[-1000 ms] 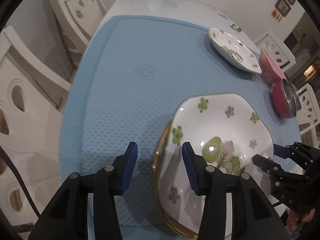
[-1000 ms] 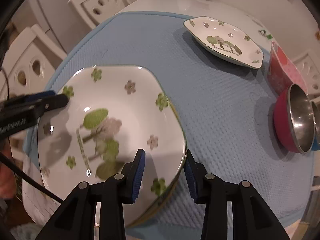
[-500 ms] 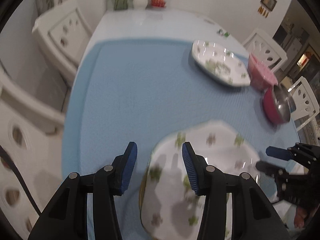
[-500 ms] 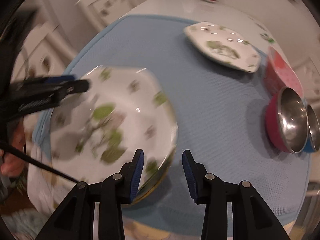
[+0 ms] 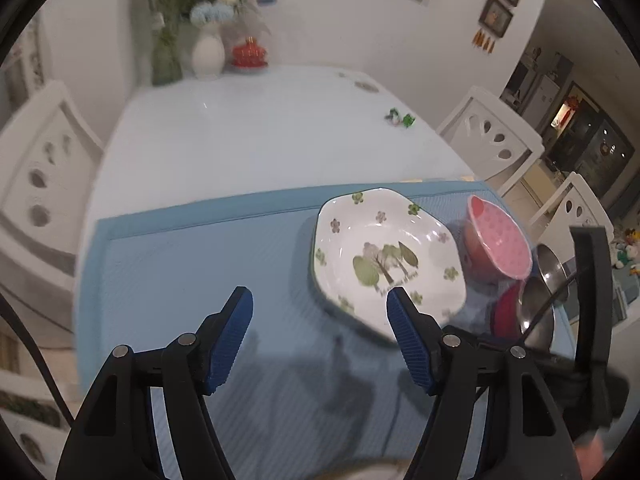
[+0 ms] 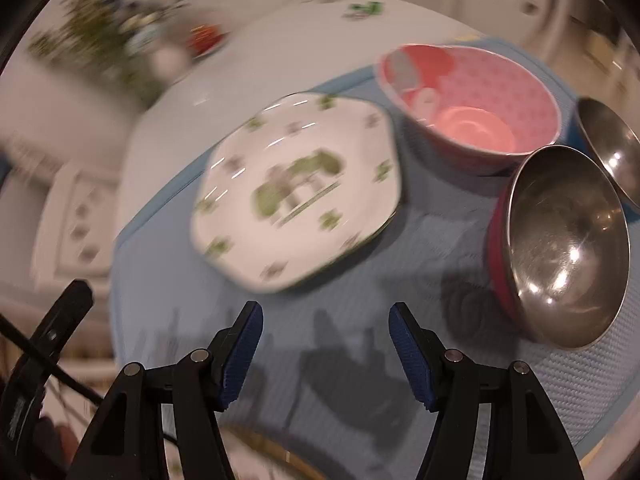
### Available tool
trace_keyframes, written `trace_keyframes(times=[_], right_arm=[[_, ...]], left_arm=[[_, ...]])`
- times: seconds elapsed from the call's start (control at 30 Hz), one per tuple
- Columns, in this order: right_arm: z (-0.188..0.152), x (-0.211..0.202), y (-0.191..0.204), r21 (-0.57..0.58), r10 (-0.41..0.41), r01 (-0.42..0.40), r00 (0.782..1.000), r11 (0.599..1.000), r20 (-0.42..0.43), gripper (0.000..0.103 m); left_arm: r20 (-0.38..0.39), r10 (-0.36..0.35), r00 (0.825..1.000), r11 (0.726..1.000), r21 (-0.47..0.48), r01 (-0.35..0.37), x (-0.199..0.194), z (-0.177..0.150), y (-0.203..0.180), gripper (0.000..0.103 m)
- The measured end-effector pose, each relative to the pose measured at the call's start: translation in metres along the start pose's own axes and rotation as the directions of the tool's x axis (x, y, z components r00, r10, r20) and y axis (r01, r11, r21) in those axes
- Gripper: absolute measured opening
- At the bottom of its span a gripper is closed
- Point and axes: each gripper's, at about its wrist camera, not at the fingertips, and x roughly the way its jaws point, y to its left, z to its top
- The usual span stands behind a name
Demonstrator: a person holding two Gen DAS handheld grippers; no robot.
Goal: Organize plates and bowls
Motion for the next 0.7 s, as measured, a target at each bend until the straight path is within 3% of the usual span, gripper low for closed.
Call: trace_keyframes(times=[0.1, 0.27, 0.47, 0.53, 0.57, 0.7], right_arm=[[0.013, 0.013, 0.0, 0.048, -0.079, 0.077, 0.997, 0.996, 0.024, 0.063], [0.033, 0.038, 0.006, 0.035, -0.19, 0.189, 0.981, 0.981, 0.042, 0.063], [0.051, 0.058, 0.0, 0.054, -0.17, 0.168, 0.985, 0.984, 0.031, 0.064], [0.057, 0.058, 0.004, -0.004, -0.164, 0.165, 0.985, 0.986, 0.051, 0.063], [0.059, 0.059, 0.007, -0.033, -0.148, 0.15, 0.987, 0.988, 0.06, 0.057], [0.062, 0.058, 0.009, -0.102, -0.127, 0.135, 0.989, 0.986, 0.078, 0.052]], left_arm=[[-0.063, -0.035, 0.997, 0.999, -0.033, 0.033, 0.038, 0.012, 0.002, 0.068], [-0.145, -0.058, 0.988, 0.997, -0.066, 0.049, 0.09, 0.02, 0.007, 0.066], [-0.223, -0.063, 0.973, 0.998, -0.04, 0.055, 0.126, 0.021, 0.004, 0.058], [-0.208, -0.052, 0.977, 0.999, -0.014, 0.05, 0.126, 0.021, 0.001, 0.056], [-0.207, -0.05, 0.977, 0.999, -0.004, 0.05, 0.127, 0.021, -0.001, 0.054], [-0.214, -0.06, 0.975, 0.998, 0.006, 0.063, 0.127, 0.024, 0.003, 0.04]])
